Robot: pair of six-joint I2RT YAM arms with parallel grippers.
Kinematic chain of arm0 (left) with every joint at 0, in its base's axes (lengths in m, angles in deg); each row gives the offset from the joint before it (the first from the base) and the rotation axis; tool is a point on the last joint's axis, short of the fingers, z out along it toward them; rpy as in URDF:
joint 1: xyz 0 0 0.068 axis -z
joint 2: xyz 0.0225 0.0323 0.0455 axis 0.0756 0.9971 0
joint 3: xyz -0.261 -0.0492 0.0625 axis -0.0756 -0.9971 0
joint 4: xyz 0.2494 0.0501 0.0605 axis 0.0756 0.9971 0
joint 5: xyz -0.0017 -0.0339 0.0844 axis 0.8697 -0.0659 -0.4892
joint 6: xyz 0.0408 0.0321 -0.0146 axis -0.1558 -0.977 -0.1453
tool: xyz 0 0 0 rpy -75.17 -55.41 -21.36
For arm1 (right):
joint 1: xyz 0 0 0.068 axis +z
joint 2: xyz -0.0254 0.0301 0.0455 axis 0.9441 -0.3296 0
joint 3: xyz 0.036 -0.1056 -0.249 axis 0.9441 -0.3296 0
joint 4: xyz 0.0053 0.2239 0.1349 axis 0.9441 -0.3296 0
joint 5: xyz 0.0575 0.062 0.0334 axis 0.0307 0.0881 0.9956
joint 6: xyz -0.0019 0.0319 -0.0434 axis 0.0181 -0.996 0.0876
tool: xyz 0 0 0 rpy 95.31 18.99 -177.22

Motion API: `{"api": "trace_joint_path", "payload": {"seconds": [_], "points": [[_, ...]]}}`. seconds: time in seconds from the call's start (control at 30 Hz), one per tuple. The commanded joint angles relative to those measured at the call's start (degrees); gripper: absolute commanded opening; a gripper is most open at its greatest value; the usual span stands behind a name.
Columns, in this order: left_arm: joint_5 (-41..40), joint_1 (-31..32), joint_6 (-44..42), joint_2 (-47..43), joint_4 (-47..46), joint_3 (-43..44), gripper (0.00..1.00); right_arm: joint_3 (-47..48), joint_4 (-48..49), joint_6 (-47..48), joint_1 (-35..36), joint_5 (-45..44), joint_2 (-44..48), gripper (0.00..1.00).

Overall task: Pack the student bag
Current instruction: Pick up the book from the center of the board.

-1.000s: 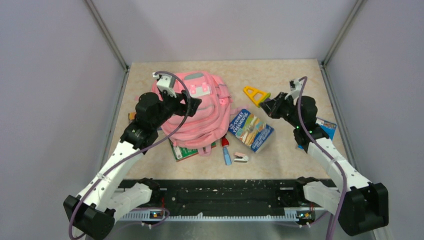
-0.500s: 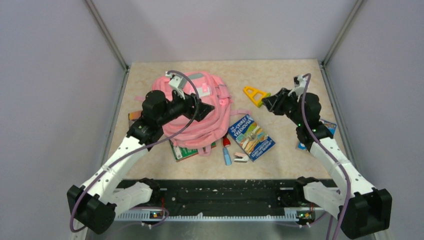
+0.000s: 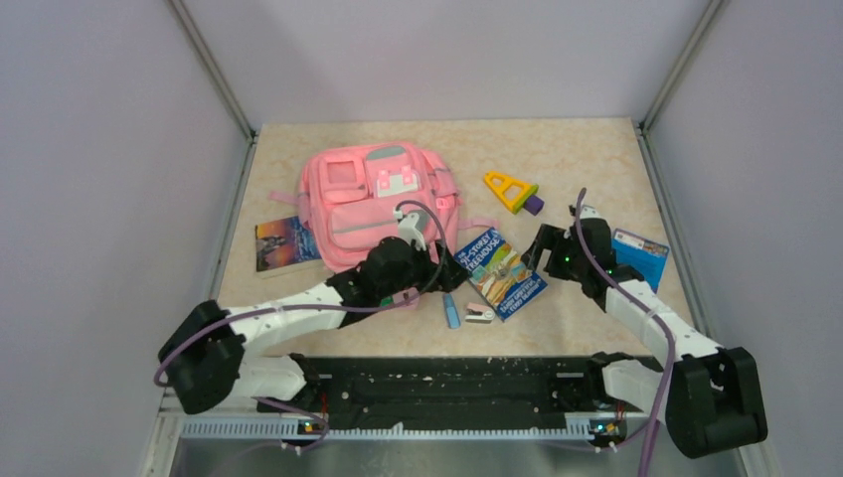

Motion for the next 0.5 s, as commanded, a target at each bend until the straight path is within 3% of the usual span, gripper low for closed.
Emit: {"api": "trace_joint_path", "payload": {"seconds": [0.0, 0.2, 0.47], "points": [[-7.13, 4.85, 12.08, 8.27, -19.62, -2.85, 0.79, 0.87, 4.05, 3.16, -1.58, 3.59, -3.98, 0.86], [-10.05, 8.12, 13.51, 18.24, -22.33, 1.01, 0.79, 2.63, 9.52, 5.82, -3.54, 11.09, -12.19, 0.86], [-13.18, 8.7, 16.41, 24.45, -15.87, 4.44, 0.82, 4.95, 12.98, 9.6, -3.66, 21.17, -19.77, 0.84]]}}
